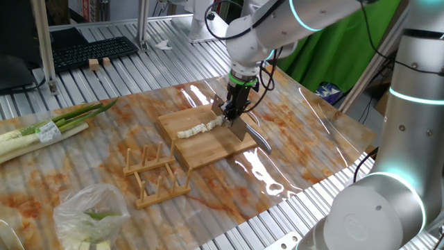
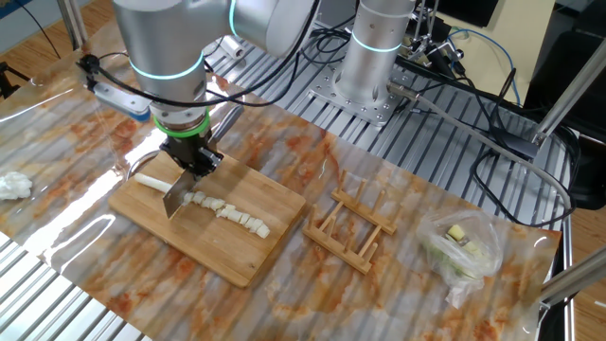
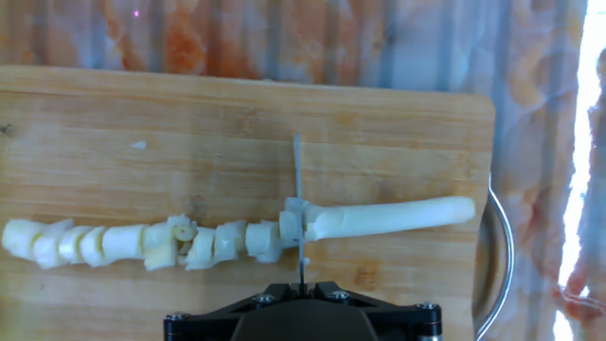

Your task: Chop the scallions

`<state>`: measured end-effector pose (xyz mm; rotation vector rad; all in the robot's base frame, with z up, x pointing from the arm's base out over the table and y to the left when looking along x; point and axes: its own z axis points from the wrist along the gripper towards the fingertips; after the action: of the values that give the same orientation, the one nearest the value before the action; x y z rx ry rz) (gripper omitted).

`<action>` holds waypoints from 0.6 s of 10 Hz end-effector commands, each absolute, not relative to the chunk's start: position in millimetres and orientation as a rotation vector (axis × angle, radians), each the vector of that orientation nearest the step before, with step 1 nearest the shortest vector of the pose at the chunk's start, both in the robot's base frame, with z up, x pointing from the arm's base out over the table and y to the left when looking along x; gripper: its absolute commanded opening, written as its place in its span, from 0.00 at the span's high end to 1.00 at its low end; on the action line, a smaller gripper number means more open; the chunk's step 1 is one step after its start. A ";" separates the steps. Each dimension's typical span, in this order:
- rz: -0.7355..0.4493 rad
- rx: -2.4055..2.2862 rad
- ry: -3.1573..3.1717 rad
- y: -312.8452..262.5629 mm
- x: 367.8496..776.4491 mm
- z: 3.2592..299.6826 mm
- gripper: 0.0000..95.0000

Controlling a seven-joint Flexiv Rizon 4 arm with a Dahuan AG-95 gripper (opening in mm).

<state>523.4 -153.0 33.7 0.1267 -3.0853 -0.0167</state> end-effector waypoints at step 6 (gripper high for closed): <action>0.015 0.098 -3.028 -154.7 513.8 64.6 1.00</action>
<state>512.1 -151.8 73.0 0.0973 -3.0262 0.0052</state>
